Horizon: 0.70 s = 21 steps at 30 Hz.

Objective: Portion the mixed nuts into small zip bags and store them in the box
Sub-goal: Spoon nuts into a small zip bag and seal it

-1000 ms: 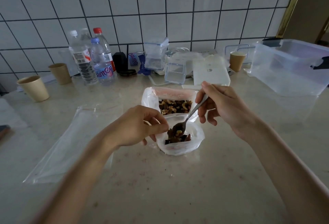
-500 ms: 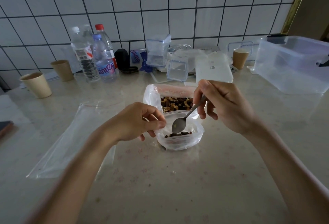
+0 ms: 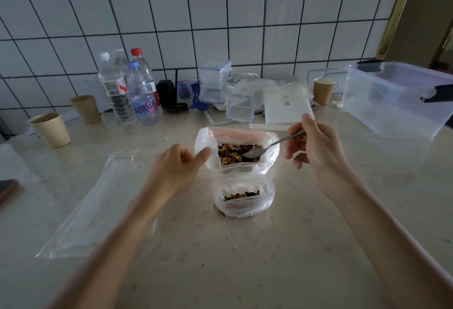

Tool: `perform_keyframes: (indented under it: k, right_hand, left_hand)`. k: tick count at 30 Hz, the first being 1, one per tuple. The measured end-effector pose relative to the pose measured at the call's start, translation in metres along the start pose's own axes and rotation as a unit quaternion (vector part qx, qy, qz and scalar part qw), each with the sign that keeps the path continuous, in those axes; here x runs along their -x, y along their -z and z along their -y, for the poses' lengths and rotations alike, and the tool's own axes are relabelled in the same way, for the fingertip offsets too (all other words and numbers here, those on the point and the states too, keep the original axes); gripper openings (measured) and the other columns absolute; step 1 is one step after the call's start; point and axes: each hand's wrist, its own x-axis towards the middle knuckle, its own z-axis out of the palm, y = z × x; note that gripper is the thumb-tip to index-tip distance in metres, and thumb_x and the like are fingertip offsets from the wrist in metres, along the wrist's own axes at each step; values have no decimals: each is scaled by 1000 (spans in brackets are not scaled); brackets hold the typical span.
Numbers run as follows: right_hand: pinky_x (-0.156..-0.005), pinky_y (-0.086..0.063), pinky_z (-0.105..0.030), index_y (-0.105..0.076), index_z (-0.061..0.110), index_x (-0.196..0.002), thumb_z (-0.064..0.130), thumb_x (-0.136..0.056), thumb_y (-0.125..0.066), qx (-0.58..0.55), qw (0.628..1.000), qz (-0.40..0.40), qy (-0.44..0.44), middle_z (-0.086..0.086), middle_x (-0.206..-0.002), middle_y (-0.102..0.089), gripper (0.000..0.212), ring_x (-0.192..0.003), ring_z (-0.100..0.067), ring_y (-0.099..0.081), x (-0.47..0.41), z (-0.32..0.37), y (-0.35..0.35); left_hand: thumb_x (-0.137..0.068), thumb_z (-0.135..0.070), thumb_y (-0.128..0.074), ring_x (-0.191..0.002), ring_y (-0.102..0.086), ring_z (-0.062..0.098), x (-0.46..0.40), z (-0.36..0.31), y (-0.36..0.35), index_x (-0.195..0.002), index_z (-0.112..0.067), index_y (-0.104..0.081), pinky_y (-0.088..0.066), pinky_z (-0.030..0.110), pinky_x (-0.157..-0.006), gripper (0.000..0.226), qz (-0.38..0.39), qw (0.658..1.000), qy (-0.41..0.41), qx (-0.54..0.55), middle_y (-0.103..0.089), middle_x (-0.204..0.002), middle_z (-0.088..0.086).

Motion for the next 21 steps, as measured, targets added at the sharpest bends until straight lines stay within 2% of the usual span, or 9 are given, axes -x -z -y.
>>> perform_keyframes:
  k: [3,5,7,9,12,16,21]
  right_hand:
    - [-42,-39,-31,-63,3,-91,33,-112,-39,60,998,34,0,-10,-65,-67,44,-53,-22,-61,1,-4,-4]
    - [-40,-41,-31,-64,-1,-95,30,-112,-40,88,994,63,1,-10,-68,-69,43,-55,-22,-64,3,-6,-8]
    - [-40,-45,-31,-64,0,-97,27,-111,-41,99,991,93,1,-11,-73,-72,38,-58,-22,-68,6,-7,-11]
    - [-43,-48,-32,-65,4,-98,25,-111,-44,97,988,117,-6,-11,-78,-74,33,-63,-21,-70,8,-8,-13]
    - [-45,-50,-33,-67,6,-98,23,-110,-45,77,987,136,-17,-13,-84,-77,30,-69,-23,-71,8,-11,-14]
    - [-45,-51,-29,-69,4,-102,22,-110,-46,80,985,151,-30,-15,-90,-79,31,-71,-20,-73,9,-16,-18]
    - [-45,-51,-27,-68,0,-106,20,-111,-45,62,984,157,-49,-17,-94,-79,31,-68,-18,-72,8,-18,-17]
  left_hand:
    - [-82,-87,-49,-99,-61,12,-4,2,-10,-126,-16,-58,-47,32,-83,85,-5,999,26,35,-64,-108,-9]
    - [-82,-87,-51,-105,-58,11,-7,1,-15,-137,-15,-56,-46,33,-88,91,-7,998,26,51,-62,-116,-10]
    - [-85,-79,-58,-100,-65,12,-9,-1,-17,-119,-18,-68,-51,33,-83,70,-3,998,16,64,-69,-108,-12]
    - [-89,-62,-67,-84,-70,15,-10,-4,-21,-96,-22,-72,-54,31,-68,41,-1,997,12,73,-73,-90,-9]
    - [-91,-33,-67,-73,-69,18,-7,-10,-24,-99,-19,-68,-58,39,-61,16,4,997,1,73,-70,-84,-2]
    - [-91,-22,-61,-78,-70,24,-2,-15,-22,-96,-21,-62,-62,54,-67,5,0,995,-27,96,-69,-87,2]
    - [-93,-22,-59,-84,-69,30,1,-17,-21,-101,-13,-63,-60,59,-72,12,6,992,-46,113,-71,-91,8]
